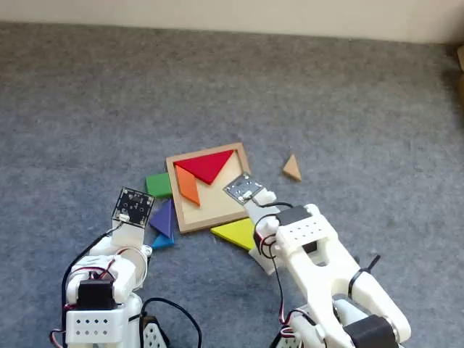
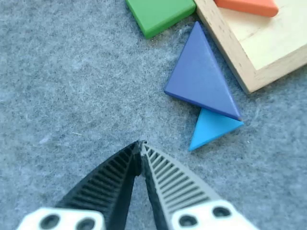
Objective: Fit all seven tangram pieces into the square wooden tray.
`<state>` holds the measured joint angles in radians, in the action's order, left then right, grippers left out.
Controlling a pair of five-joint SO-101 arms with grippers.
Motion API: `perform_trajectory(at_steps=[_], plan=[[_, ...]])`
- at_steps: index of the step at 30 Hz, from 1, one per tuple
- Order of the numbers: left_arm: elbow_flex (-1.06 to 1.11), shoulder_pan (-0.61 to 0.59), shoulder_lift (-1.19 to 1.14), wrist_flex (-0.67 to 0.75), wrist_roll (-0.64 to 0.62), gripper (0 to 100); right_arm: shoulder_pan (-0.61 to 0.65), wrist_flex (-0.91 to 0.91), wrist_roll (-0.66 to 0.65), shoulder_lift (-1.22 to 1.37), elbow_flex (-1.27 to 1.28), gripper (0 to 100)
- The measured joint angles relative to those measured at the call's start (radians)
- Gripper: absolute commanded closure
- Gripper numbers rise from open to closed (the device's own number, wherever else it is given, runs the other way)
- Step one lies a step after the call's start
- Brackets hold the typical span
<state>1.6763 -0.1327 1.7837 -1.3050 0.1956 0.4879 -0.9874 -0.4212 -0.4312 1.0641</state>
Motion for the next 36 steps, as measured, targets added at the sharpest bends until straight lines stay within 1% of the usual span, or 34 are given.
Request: perform_trajectory(at_steps=[5,6,9,12,15,19,21,25,26,30,36], plan=[[0.0,0.0,0.0,0.0,0.0,99,-0.041,-0.002,-0.002,0.0,0.0,98.1],[0.0,0.0,0.0,0.0,0.0,99,-0.046,-0.003,-0.002,0.0,-0.008,96.6],[0.0,0.0,0.0,0.0,0.0,99,-0.052,-0.018,-0.002,0.0,-0.049,86.7],[0.0,0.0,0.0,0.0,0.0,99,-0.06,-0.081,0.005,0.0,-0.118,78.7],[0.0,0.0,0.0,0.0,0.0,99,-0.06,-0.161,0.051,0.0,-0.216,77.4],[0.0,0.0,0.0,0.0,0.0,99,-0.058,-0.224,0.072,0.0,-0.322,77.1],[0.0,0.0,0.0,0.0,0.0,99,-0.029,-0.232,0.077,0.002,-0.351,75.9],[0.0,0.0,0.0,0.0,0.0,99,0.084,-0.224,0.08,0.002,-0.359,65.5],[0.0,0.0,0.0,0.0,0.0,99,0.112,-0.213,0.083,0.002,-0.359,64.3],[0.0,0.0,0.0,0.0,0.0,99,0.16,-0.127,0.083,0.031,-0.345,64.6],[0.0,0.0,0.0,0.0,0.0,99,0.176,-0.037,0.083,0.198,-0.33,64.6]])
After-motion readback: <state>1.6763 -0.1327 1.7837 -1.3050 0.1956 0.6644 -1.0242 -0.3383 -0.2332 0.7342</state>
